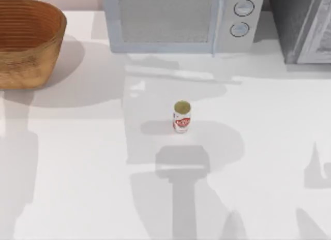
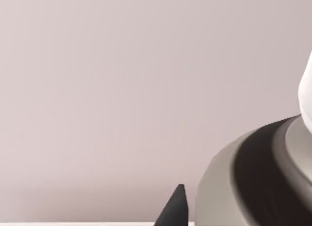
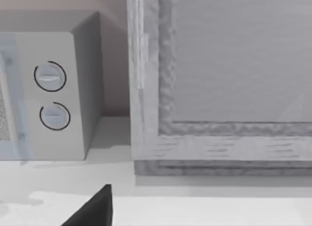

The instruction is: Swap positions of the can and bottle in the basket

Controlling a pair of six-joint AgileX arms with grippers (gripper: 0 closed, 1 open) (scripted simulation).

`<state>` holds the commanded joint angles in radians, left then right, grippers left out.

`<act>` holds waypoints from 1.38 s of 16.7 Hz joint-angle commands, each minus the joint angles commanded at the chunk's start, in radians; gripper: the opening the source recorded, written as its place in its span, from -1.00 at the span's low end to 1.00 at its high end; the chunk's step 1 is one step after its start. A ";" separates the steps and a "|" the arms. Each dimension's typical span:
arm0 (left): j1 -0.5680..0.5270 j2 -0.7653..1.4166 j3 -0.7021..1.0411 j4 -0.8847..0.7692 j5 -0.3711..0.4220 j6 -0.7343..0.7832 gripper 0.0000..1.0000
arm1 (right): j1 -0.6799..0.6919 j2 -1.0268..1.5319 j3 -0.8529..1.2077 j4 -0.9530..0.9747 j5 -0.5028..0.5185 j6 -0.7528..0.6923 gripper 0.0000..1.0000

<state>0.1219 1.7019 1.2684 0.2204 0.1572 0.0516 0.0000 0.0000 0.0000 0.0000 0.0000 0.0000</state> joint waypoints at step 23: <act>-0.004 0.050 0.008 0.048 -0.005 -0.001 1.00 | 0.000 0.000 0.000 0.000 0.000 0.000 1.00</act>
<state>0.1176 1.7516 1.2767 0.2681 0.1519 0.0502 0.0000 0.0000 0.0000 0.0000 0.0000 0.0000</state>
